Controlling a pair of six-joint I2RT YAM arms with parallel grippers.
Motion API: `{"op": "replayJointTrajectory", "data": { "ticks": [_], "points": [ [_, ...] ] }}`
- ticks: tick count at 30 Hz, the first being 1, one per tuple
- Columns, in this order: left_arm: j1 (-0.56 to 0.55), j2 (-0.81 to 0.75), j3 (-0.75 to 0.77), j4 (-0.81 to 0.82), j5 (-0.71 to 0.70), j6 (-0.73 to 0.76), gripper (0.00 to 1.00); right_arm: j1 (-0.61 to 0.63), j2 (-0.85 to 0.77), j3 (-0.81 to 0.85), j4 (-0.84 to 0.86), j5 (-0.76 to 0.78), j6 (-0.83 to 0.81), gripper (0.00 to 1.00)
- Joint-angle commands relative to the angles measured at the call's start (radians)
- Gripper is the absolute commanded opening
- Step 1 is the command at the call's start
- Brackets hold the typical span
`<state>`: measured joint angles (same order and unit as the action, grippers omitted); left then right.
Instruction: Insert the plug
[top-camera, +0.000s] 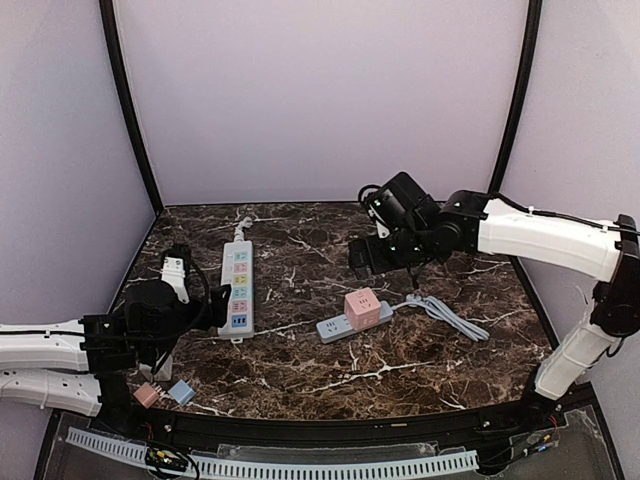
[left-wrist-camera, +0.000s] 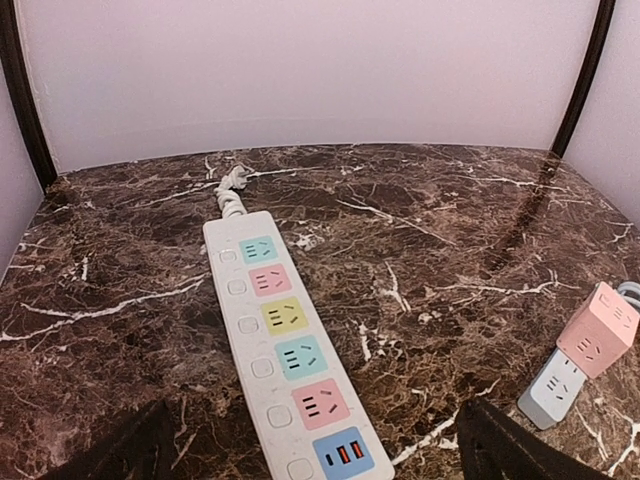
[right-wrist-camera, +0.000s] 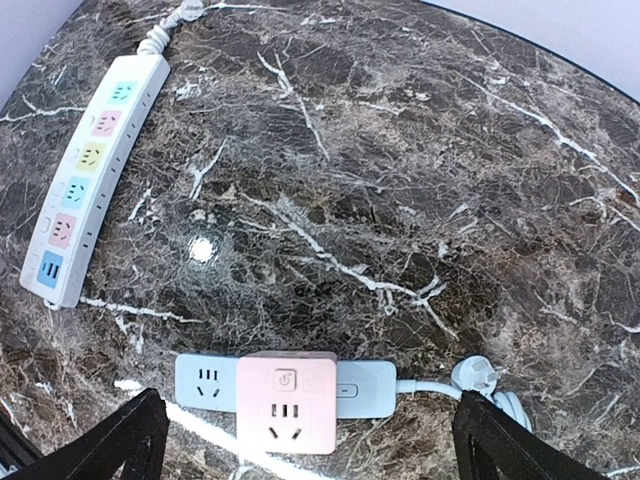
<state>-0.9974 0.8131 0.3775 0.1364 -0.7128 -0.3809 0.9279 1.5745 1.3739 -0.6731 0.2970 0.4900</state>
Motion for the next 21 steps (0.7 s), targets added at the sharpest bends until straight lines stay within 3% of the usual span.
{"op": "replayJointTrajectory", "data": {
  "ticks": [1,11,21],
  "points": [
    [0.002,0.016,0.045,-0.061,-0.086,0.002,0.99,-0.004,-0.023,-0.015,0.087,0.096,-0.015,0.99],
    [0.002,0.036,0.175,-0.395,-0.194,-0.121,0.99,-0.008,-0.128,-0.239,0.489,0.156,-0.064,0.99],
    [0.007,0.089,0.382,-0.854,-0.077,-0.407,0.99,-0.009,-0.15,-0.365,0.607,0.08,-0.103,0.99]
  ]
}}
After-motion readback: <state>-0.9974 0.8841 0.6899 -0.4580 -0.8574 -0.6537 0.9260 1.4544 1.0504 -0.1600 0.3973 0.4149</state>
